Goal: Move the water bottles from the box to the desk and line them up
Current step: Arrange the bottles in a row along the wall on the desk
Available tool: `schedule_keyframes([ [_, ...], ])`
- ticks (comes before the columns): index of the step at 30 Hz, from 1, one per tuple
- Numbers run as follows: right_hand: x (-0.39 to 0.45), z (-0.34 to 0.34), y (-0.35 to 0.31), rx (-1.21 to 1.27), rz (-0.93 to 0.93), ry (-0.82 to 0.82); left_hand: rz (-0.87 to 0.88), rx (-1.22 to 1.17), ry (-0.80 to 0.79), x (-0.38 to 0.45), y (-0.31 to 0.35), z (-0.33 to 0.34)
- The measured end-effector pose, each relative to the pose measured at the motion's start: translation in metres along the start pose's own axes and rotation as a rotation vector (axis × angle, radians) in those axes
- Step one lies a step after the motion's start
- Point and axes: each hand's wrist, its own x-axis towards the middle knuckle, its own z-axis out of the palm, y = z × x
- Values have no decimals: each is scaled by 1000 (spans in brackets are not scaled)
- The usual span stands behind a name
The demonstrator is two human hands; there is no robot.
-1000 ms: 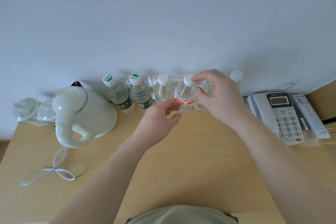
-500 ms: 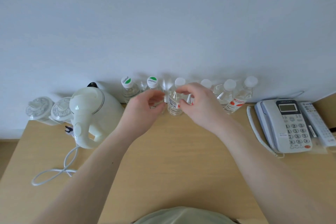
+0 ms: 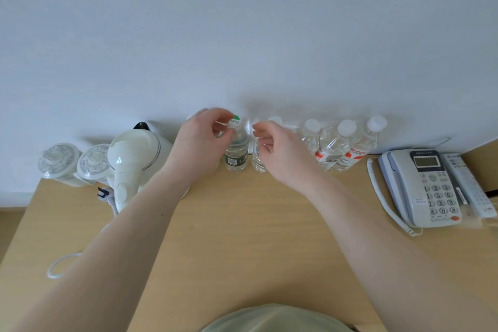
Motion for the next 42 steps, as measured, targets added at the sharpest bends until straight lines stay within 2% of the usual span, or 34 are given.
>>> schedule_keyframes([
  [4,1,3,-1,4,12,-6,84,160,-65,12,1,3],
  [10,1,0,-3,73,43,-33,102,411,-211,28,6,14],
  [18,5,-6,-1,80,74,-39,115,430,-172,34,6,15],
  [36,13,-10,-11,-18,43,-74,142,453,-324,45,3,2],
  [42,13,-12,-11,-4,62,-64,123,532,-292,46,3,1],
])
